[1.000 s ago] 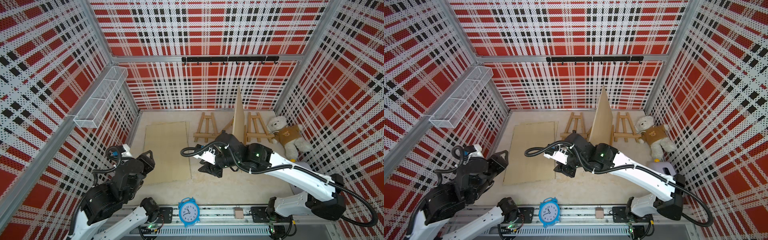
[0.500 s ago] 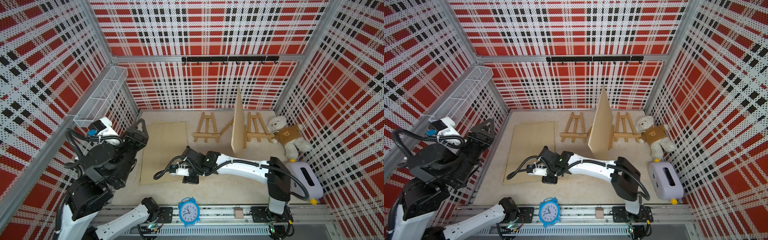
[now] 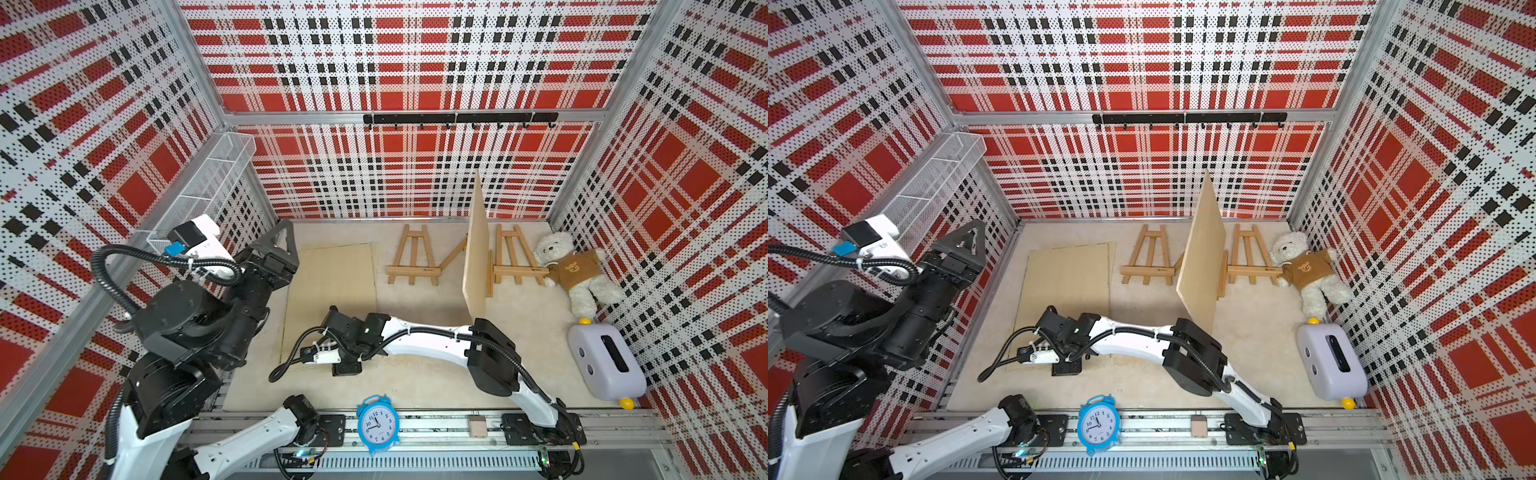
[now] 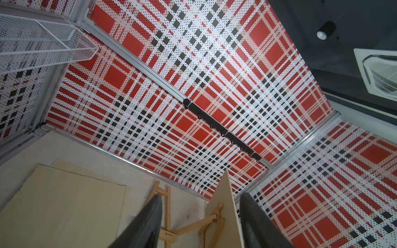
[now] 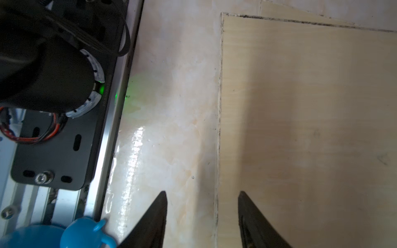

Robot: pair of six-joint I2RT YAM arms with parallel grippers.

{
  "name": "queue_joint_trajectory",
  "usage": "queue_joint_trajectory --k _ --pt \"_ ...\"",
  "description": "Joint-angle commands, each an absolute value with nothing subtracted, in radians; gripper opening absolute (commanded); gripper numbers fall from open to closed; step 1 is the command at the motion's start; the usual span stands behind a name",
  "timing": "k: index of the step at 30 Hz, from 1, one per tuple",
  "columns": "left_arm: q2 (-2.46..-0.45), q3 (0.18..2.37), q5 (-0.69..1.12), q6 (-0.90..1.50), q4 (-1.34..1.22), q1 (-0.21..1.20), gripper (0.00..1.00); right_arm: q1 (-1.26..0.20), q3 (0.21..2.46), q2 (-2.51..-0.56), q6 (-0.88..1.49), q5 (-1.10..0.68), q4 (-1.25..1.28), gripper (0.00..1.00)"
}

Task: Disassemble the easel
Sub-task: Adjust the drawing board.

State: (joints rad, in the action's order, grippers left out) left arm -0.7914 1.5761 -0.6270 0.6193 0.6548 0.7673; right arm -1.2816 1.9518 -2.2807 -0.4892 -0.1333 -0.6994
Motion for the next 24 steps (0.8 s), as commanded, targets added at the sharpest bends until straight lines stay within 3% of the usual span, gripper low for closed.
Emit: queue_joint_trajectory --k 1,17,24 --pt "-0.791 1.587 -0.608 0.608 0.632 0.765 0.61 -1.308 1.995 -2.343 -0.528 -0.014 -0.66 0.56" --pt "-0.845 1.595 -0.536 0.62 0.623 0.75 0.62 -1.315 2.041 -2.454 -0.504 0.145 -0.501 0.59" --pt "-0.85 1.589 -0.49 0.631 0.629 0.701 0.63 -1.309 2.102 -2.514 -0.476 0.131 -0.499 0.6"
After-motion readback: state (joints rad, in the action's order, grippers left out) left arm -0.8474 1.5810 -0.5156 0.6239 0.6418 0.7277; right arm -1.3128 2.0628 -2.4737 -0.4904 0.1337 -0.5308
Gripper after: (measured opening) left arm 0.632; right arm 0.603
